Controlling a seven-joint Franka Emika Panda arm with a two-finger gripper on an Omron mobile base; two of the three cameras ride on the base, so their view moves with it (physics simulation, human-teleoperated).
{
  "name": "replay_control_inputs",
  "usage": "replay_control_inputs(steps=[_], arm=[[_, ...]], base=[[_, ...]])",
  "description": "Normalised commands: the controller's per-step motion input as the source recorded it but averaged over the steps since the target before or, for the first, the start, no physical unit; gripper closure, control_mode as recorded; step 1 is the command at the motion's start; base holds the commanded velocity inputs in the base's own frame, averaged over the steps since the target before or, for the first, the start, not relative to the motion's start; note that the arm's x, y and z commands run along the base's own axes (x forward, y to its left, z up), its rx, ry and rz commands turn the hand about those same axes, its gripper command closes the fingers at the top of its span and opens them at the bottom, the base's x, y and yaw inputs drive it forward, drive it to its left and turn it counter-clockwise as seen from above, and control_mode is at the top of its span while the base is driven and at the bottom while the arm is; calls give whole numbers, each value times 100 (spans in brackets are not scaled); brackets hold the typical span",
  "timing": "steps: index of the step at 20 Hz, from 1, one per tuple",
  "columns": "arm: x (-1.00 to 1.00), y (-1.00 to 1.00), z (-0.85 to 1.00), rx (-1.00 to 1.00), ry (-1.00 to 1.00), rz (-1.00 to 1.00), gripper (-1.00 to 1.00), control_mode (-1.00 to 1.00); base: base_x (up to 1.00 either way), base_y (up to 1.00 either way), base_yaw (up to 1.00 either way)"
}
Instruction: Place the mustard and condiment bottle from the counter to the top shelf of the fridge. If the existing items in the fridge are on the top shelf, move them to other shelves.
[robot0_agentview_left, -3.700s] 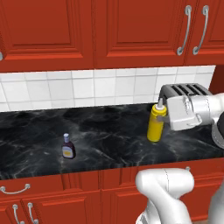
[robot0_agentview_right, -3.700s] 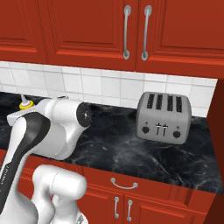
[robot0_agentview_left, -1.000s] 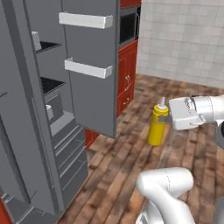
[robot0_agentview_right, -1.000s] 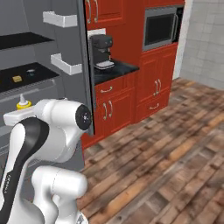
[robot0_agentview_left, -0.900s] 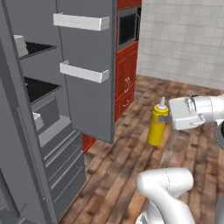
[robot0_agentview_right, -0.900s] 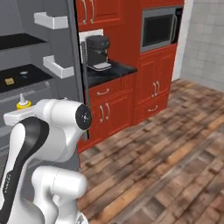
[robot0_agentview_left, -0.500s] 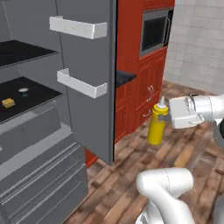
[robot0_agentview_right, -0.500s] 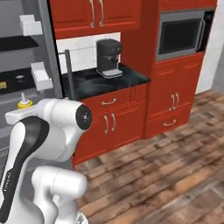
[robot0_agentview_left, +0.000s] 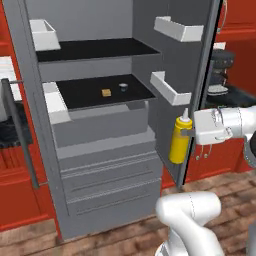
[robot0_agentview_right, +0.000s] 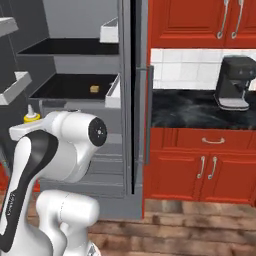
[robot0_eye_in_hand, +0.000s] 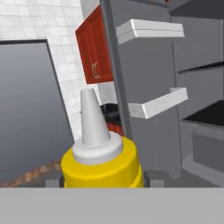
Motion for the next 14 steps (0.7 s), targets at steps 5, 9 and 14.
replay_control_inputs(steps=[5, 9, 14], arm=[[0, 0, 0, 0, 0, 0, 100, 100], [0, 0, 0, 0, 0, 0, 100, 100], [0, 0, 0, 0, 0, 0, 100, 100]], base=[[61, 10, 45], [81, 7, 8], [51, 29, 0]])
